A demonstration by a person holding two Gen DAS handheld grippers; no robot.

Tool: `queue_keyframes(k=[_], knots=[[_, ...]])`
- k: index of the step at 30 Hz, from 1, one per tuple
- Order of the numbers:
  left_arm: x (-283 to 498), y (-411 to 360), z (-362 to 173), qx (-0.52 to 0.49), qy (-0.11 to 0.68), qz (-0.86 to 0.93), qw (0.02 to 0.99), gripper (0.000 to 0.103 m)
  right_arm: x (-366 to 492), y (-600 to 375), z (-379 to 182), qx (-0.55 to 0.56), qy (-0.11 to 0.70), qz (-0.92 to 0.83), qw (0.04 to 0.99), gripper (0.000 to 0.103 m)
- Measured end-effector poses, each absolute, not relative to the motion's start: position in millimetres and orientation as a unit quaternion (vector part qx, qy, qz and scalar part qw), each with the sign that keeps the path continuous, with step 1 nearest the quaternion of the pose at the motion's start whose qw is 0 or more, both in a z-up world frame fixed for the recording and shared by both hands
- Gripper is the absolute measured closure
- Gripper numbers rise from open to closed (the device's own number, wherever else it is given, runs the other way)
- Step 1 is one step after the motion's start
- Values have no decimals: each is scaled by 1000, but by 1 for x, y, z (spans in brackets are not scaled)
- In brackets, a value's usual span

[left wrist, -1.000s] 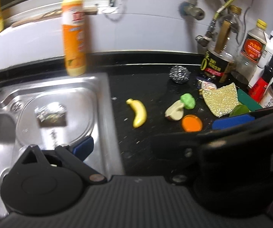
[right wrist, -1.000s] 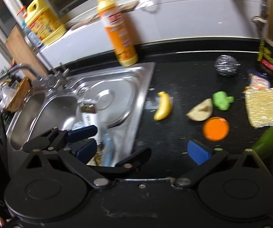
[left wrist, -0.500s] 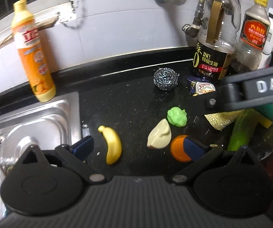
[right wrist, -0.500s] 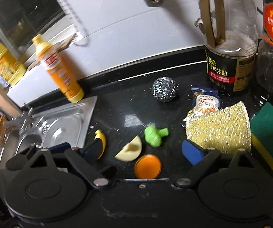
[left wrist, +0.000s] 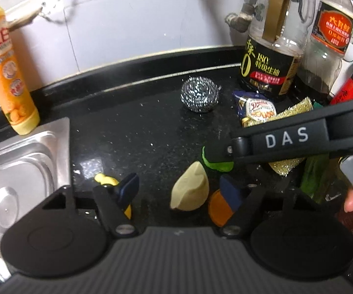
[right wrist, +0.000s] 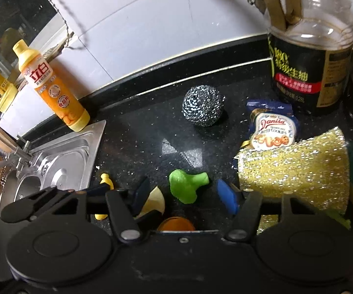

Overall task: Collect trash
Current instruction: 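Grasp the pale apple slice with the left tool while the right tool grasps the green broccoli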

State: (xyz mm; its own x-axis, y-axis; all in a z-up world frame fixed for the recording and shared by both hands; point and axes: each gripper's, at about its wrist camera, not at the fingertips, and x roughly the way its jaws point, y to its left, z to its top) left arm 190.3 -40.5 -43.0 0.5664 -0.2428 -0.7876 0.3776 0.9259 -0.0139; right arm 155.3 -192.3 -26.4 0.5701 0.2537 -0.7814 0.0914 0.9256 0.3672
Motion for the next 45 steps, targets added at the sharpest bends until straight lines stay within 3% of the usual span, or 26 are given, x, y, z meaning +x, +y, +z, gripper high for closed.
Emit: queue_keyframes(k=[8, 15, 17, 18, 45], knots=[[197, -40, -53, 75, 446, -182, 873, 52, 163, -191, -42, 194, 471, 40, 860, 53], [199, -43, -58, 74, 452, -189, 869, 67, 162, -190, -47, 190, 467, 40, 863, 68], [198, -43, -59, 76, 450, -190, 869, 67, 162, -190, -48, 193, 464, 44, 863, 71], [198, -42, -59, 76, 449, -191, 869, 67, 162, -189, -49, 194, 464, 47, 863, 77], [154, -7, -24, 53, 419, -161, 892, 68, 133, -158, -12, 172, 442, 98, 875, 77]])
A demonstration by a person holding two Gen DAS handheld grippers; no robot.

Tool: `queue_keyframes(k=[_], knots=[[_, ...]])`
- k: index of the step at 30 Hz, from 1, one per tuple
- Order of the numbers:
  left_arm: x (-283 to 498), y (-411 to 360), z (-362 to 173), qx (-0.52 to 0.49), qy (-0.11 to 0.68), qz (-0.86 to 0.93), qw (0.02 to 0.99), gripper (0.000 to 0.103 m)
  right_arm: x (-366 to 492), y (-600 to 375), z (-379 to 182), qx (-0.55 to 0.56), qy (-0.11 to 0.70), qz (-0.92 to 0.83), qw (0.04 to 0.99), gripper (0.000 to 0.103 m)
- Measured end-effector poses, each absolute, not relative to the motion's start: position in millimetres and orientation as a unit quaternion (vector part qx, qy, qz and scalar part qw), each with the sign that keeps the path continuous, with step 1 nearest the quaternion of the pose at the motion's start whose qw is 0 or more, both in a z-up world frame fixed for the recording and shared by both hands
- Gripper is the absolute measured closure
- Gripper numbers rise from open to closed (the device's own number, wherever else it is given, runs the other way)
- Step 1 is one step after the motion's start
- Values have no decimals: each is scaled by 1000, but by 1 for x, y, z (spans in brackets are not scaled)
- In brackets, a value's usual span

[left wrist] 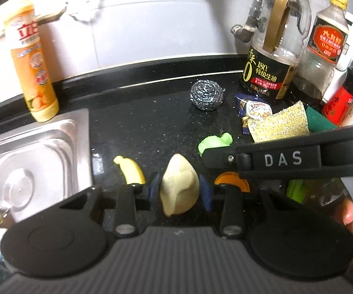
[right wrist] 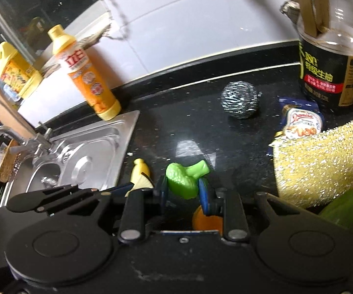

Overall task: Collect trash
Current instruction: 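Grasp the pale apple slice with the left tool while the right tool grasps the green broccoli, then carry the apple slice and broccoli into the blue-bagged bin and open both tools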

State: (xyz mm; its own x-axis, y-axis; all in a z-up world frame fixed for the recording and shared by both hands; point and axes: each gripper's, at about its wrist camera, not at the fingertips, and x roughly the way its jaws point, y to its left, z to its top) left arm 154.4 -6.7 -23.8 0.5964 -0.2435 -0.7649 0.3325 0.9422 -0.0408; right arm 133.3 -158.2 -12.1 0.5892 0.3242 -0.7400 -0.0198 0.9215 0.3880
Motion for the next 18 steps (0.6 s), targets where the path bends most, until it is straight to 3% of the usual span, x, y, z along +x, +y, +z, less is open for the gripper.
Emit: queue_keyframes(k=[18], knots=[[85, 70, 14, 25, 386, -124, 914, 68, 89, -73, 27, 153, 423, 166, 878, 77]])
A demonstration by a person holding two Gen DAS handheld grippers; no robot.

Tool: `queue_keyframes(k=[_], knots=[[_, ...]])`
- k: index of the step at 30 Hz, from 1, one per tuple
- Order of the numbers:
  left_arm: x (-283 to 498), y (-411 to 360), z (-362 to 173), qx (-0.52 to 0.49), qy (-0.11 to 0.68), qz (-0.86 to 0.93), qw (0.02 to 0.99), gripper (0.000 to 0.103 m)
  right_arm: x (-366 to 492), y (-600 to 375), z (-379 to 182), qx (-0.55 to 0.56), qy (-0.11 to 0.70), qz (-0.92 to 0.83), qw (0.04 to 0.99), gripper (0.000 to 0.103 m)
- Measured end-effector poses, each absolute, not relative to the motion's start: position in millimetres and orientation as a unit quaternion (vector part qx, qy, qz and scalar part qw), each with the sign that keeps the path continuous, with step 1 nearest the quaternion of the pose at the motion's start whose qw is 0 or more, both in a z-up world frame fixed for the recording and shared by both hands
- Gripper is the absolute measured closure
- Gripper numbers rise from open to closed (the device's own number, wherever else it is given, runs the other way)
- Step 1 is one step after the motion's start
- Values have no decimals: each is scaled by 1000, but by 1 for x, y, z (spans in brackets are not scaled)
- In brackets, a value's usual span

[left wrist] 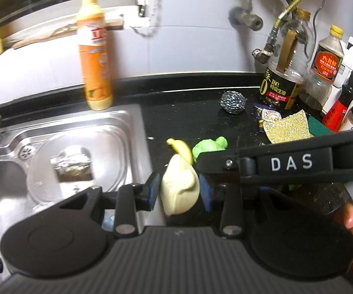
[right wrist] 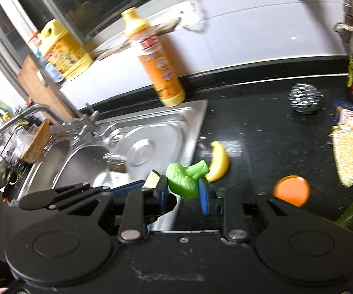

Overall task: Collect trash
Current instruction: 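Carry the apple slice and broccoli into the blue-bagged bin and open both tools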

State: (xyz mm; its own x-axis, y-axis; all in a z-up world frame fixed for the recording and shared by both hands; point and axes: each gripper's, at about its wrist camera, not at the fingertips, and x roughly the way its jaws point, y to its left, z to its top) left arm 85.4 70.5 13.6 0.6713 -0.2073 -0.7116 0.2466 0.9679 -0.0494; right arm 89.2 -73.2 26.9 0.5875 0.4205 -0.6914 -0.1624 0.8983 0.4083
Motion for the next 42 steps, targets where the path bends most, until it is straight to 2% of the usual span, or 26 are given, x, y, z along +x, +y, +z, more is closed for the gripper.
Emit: queue_keyframes(k=[11, 22, 33, 42], knots=[[53, 140, 22, 11, 376, -93, 922, 68, 78, 1, 39, 129, 423, 210, 872, 77], [31, 210, -6, -7, 406, -51, 913, 68, 73, 69, 14, 89, 472, 233, 846, 77], [11, 231, -57, -8, 461, -47, 886, 68, 64, 109, -21, 38, 537, 226, 812, 77], [11, 233, -74, -10, 479, -55, 876, 68, 61, 117, -33, 21, 565, 220, 795, 77]])
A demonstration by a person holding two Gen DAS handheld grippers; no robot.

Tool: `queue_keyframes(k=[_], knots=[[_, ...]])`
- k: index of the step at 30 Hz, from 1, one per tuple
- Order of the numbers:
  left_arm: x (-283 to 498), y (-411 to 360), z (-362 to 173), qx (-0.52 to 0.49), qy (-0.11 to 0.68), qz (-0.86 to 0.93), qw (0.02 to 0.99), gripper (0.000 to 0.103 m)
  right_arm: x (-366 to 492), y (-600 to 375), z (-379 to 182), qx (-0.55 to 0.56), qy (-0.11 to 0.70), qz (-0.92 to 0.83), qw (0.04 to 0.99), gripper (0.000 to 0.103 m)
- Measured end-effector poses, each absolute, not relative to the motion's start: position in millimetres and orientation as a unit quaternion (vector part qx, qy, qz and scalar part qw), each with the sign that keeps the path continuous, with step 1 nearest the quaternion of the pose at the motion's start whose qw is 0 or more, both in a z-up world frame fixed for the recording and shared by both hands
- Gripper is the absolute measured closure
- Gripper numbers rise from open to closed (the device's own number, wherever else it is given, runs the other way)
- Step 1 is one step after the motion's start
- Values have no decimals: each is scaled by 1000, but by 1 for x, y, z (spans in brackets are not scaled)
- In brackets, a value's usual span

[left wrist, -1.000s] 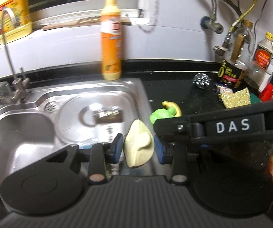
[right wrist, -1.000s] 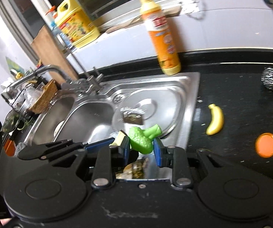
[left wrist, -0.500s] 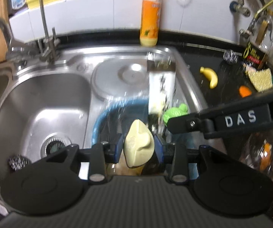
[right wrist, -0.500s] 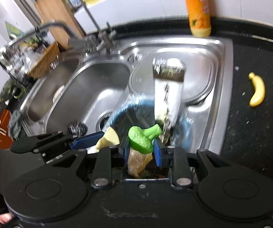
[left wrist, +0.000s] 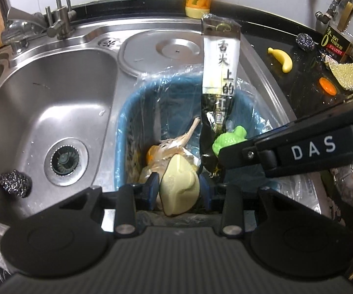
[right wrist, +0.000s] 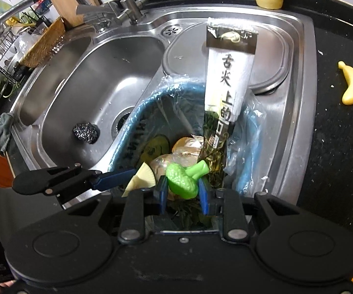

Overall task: Collect trash
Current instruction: 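Carry the apple slice and broccoli into the blue-bagged bin and open both tools, then move both tools back to the counter toward the banana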

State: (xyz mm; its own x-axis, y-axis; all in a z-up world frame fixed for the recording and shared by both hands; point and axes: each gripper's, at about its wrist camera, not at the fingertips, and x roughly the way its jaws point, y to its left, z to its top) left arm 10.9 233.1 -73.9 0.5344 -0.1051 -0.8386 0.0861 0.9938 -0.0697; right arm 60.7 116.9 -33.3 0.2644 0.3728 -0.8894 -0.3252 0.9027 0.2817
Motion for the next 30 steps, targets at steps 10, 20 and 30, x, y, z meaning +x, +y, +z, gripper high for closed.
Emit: queue_keyframes(k=[10, 20, 30], knots=[[10, 233, -74, -9, 480, -57, 876, 68, 62, 122, -36, 20, 573, 219, 789, 77], [-1, 234, -59, -10, 449, -49, 892, 3, 63, 116, -23, 40, 559, 220, 798, 15], [4, 239, -41, -40, 433, -33, 900, 0, 62, 106, -3, 51, 537, 219, 813, 0]])
